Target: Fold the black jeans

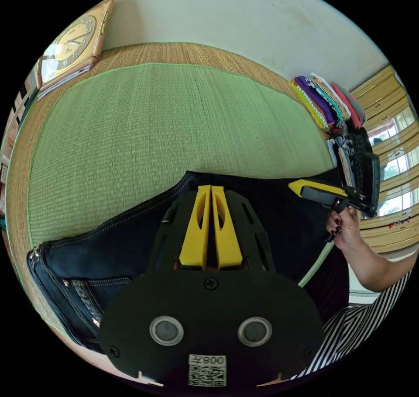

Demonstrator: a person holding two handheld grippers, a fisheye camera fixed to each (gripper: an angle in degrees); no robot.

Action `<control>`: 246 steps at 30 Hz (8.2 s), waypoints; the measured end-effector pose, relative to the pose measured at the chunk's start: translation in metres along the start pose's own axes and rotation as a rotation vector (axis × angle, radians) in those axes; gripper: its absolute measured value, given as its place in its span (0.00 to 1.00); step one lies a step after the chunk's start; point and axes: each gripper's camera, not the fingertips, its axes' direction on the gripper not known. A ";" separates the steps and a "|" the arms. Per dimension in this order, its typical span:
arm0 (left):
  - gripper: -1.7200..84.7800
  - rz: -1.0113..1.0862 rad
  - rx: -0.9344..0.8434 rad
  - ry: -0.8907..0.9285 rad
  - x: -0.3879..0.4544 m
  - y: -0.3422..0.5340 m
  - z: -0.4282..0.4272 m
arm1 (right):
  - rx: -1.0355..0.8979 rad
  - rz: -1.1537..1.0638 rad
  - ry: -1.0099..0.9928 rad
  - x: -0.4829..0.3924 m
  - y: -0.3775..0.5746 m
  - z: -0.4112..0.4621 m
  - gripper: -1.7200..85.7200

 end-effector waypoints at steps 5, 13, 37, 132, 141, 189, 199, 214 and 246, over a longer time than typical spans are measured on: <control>0.02 -0.041 0.005 -0.011 0.011 -0.021 0.025 | -0.017 0.025 0.019 0.010 0.019 -0.015 0.02; 0.02 0.008 -0.026 0.009 0.038 -0.056 0.084 | 0.038 0.094 0.017 0.030 0.060 -0.062 0.02; 0.02 0.447 -0.261 0.283 0.221 -0.133 0.296 | 0.243 0.519 0.262 0.170 0.334 -0.283 0.03; 0.04 0.891 -0.353 0.500 0.534 -0.263 0.491 | 0.760 0.747 -0.130 0.297 0.548 -0.419 0.06; 0.04 0.892 -0.238 0.578 0.462 -0.243 0.363 | 0.735 0.459 -0.189 0.210 0.492 -0.406 0.05; 0.08 -0.113 -0.218 0.498 0.030 0.002 0.059 | -0.171 -0.486 0.246 -0.113 0.160 0.056 0.11; 0.08 -0.105 -0.128 0.600 0.005 0.011 -0.001 | -0.066 -0.335 -0.025 -0.087 0.124 0.028 0.06; 0.11 -0.182 -0.027 0.966 -0.040 0.011 -0.039 | 0.015 -0.346 -0.132 -0.084 0.086 0.006 0.05; 0.06 -0.120 -0.163 0.551 -0.023 0.003 -0.032 | -0.171 -0.188 -0.234 -0.024 0.029 0.020 0.05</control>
